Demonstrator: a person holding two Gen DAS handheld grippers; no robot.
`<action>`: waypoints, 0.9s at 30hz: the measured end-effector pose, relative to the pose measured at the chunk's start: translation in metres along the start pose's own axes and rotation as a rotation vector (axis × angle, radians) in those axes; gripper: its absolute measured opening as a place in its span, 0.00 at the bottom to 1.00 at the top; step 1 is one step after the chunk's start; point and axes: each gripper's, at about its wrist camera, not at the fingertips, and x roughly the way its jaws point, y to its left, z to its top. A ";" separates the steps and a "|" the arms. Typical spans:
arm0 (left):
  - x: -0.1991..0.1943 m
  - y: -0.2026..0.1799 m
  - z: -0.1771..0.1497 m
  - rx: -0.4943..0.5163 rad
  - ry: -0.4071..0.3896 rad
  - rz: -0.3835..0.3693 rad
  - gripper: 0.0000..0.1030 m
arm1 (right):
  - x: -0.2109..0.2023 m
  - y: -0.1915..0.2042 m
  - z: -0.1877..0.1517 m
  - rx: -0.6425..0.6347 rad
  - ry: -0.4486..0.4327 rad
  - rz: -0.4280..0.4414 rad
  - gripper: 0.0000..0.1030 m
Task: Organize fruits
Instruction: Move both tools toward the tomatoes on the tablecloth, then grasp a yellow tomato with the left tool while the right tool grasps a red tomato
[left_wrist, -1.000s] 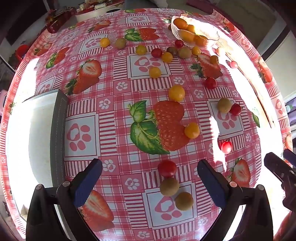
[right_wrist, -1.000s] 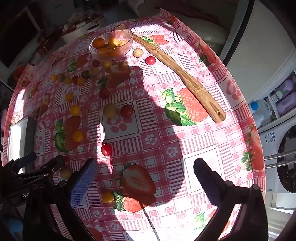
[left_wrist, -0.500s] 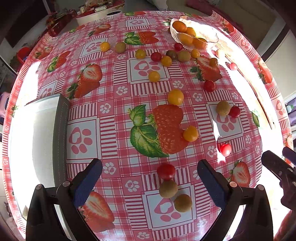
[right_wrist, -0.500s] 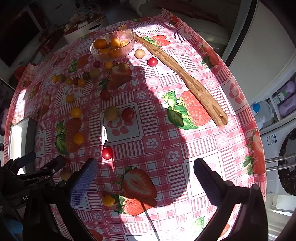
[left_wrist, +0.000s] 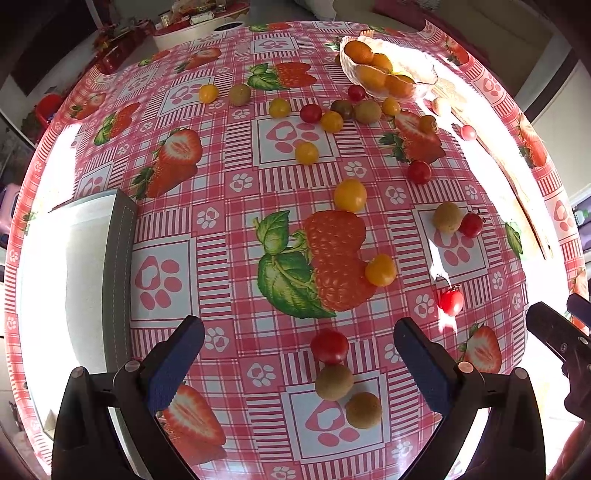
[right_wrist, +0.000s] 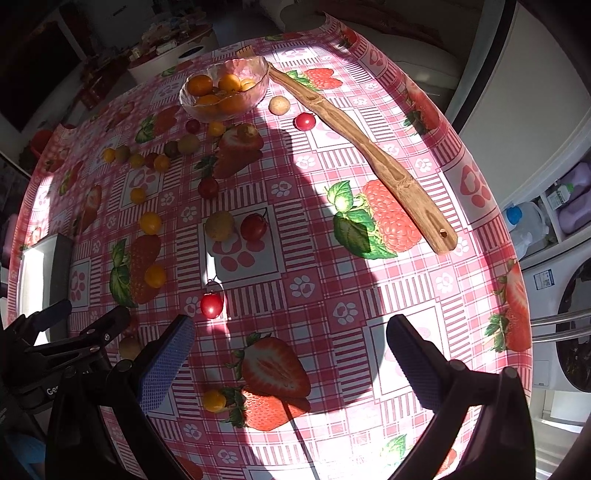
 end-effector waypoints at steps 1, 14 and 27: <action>0.001 -0.001 0.001 0.004 0.001 0.005 1.00 | -0.001 -0.001 0.000 0.002 -0.002 -0.009 1.00; 0.014 -0.009 0.013 0.032 -0.011 0.007 1.00 | 0.013 -0.010 0.013 -0.006 0.011 -0.028 1.00; 0.031 -0.038 0.024 0.127 -0.032 -0.015 0.86 | 0.051 -0.002 0.045 -0.067 0.043 0.033 0.89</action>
